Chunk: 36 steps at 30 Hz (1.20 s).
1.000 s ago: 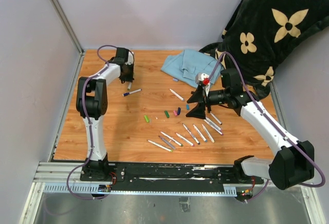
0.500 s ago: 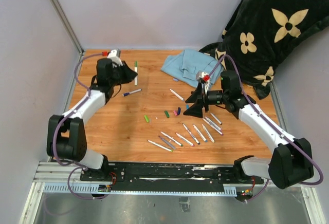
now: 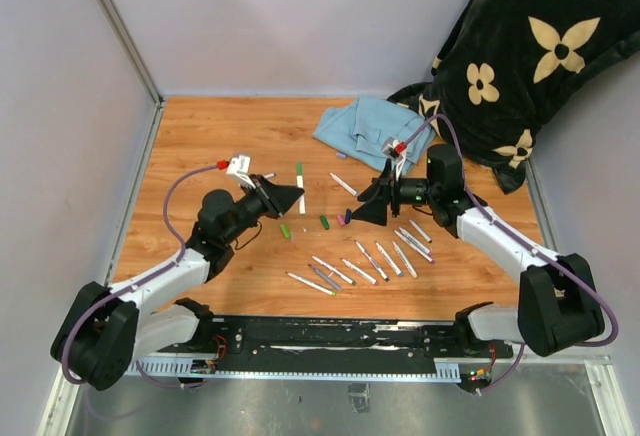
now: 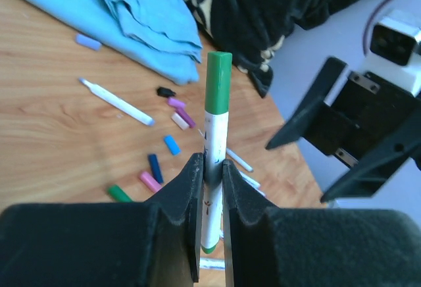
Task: Open the pen caps
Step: Pick up the pen from the center of the board.
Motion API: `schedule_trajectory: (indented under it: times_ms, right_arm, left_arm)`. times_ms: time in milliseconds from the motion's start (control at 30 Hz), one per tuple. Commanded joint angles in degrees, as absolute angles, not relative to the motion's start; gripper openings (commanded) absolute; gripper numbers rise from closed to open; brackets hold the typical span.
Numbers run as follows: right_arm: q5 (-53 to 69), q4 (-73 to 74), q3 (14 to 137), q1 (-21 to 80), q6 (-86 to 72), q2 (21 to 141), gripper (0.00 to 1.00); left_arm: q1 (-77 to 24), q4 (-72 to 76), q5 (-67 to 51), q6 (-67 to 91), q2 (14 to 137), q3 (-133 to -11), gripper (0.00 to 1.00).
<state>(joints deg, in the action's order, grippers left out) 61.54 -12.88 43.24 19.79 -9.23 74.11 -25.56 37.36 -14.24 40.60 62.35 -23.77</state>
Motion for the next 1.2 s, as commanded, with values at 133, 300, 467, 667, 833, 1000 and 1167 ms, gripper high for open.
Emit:
schedule_trajectory:
  times_ms: [133, 300, 467, 667, 833, 1000, 1167]
  right_arm:
    - [64.8, -18.5, 43.1, 21.9, -12.8, 77.3, 0.72]
    - [64.9, -15.7, 44.1, 23.9, -10.3, 78.1, 0.72]
    - [64.9, -13.6, 45.3, 25.3, -9.3, 79.3, 0.72]
    - [63.9, -13.2, 45.4, 26.7, -9.8, 79.5, 0.72]
    - [64.4, -17.6, 44.6, 27.7, -14.5, 79.1, 0.71]
    - [61.8, -18.2, 44.3, 29.2, -17.2, 78.7, 0.70]
    - [58.9, -16.9, 44.7, 29.9, -18.7, 79.2, 0.59]
  left_arm:
    - [-36.9, 58.7, -1.3, 47.7, 63.4, -16.0, 0.00]
    - [-40.7, 64.5, 2.9, 48.2, 65.5, -14.5, 0.00]
    - [-43.6, 69.7, 6.8, 48.4, 67.0, -13.1, 0.00]
    - [-46.2, 75.4, 9.5, 49.0, 70.0, -12.6, 0.00]
    - [-48.5, 77.2, 10.8, 48.6, 73.5, -14.1, 0.00]
    - [-50.5, 80.5, 10.8, 48.9, 78.1, -15.6, 0.00]
    - [-51.7, 82.1, 10.9, 49.0, 80.9, -16.8, 0.00]
